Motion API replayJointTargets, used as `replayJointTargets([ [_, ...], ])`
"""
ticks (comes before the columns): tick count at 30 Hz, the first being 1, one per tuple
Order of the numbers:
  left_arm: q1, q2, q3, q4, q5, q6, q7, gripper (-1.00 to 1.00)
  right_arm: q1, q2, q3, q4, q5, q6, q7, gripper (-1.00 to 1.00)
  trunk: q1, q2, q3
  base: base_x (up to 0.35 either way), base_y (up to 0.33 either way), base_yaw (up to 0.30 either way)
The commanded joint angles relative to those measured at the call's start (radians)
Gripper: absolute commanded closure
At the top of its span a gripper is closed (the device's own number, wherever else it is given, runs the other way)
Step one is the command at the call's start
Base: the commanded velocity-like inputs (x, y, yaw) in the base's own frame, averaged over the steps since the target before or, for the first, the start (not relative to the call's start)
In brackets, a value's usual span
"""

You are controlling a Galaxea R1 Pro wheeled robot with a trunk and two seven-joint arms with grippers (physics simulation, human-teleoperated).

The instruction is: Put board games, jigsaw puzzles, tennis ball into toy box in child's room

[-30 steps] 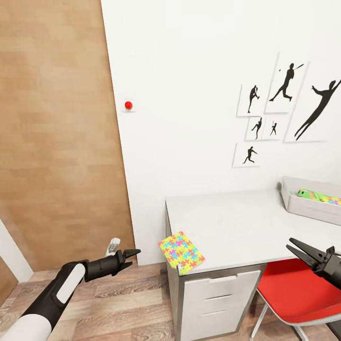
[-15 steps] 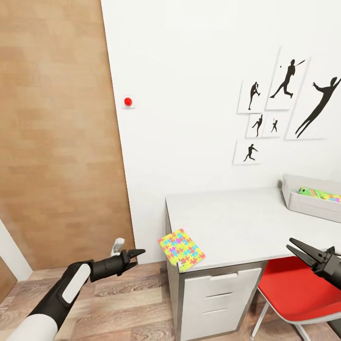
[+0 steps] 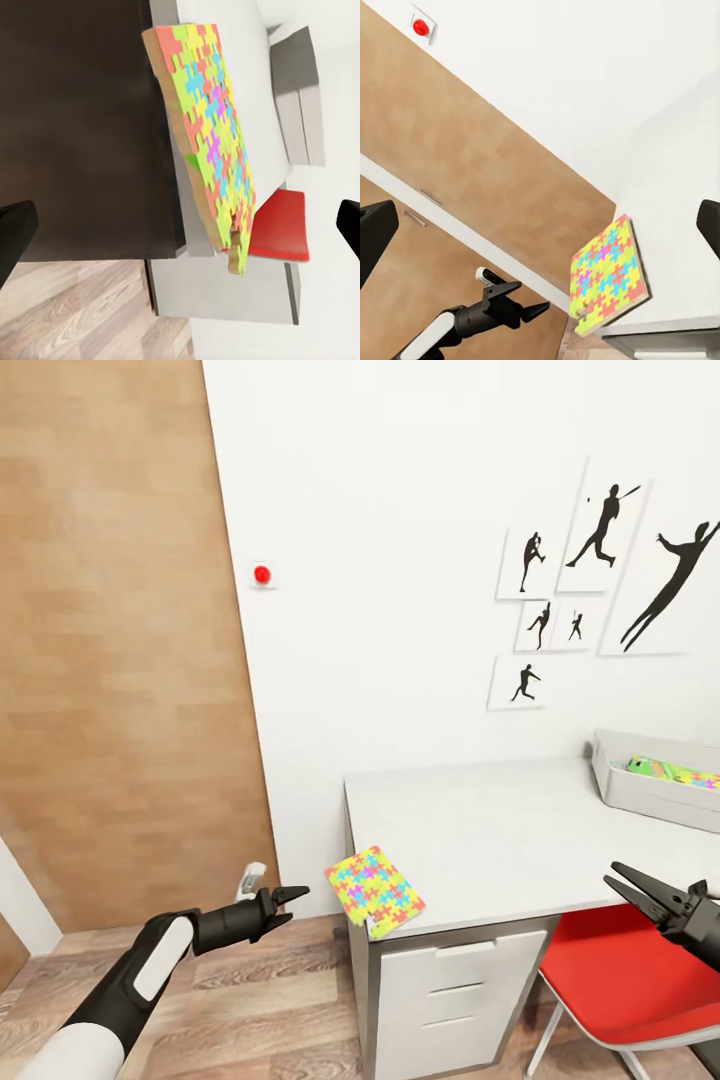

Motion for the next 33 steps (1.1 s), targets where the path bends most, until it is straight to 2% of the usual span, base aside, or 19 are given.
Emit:
replayJointTargets([
  [1, -0.001, 0.000, -0.002, 0.000, 0.004, 0.004, -0.001, -1.00, -0.001, 0.000, -0.001, 0.000, 0.003, 0.003, 0.006, -1.00, 0.000, -0.001, -0.001, 0.097, -0.010, 0.000],
  [11, -0.001, 0.000, -0.002, -0.001, 0.004, 0.002, 0.000, -1.00, -0.001, 0.001, 0.003, 0.002, 0.003, 0.001, 0.006, -1.00, 0.000, -0.001, -0.001, 0.112, -0.002, 0.000],
  [20, -0.001, 0.001, -0.001, -0.001, 0.004, 0.003, -0.001, -1.00, -0.001, 0.001, 0.004, 0.003, 0.001, -0.045, 0.016, -1.00, 0.000, -0.001, -0.001, 0.003, -0.021, 0.000],
  [22, -0.001, 0.001, -0.001, -0.001, 0.004, 0.004, -0.002, -1.00, -0.001, 0.000, 0.001, 0.001, 0.001, -0.047, 0.055, -1.00, 0.000, -0.001, -0.001, 0.000, -0.010, 0.000],
  [25, -0.001, 0.001, -0.001, -0.001, 0.004, 0.004, -0.003, -1.00, -0.001, -0.002, -0.002, -0.003, 0.002, -0.046, 0.170, -1.00, 0.000, -0.001, -0.001, 0.000, -0.004, 0.000],
  [27, -0.001, 0.001, -0.001, -0.001, 0.004, 0.004, -0.003, -1.00, -0.001, -0.003, -0.008, -0.004, 0.003, -0.043, 0.224, -1.00, 0.000, -0.001, -0.001, 0.000, -0.001, 0.000],
  [33, -0.001, 0.000, -0.001, -0.002, 0.004, 0.004, -0.002, -1.00, -0.001, -0.003, -0.031, -0.005, 0.001, -0.036, 0.259, -1.00, 0.000, -0.001, -0.001, 0.000, 0.000, 0.000],
])
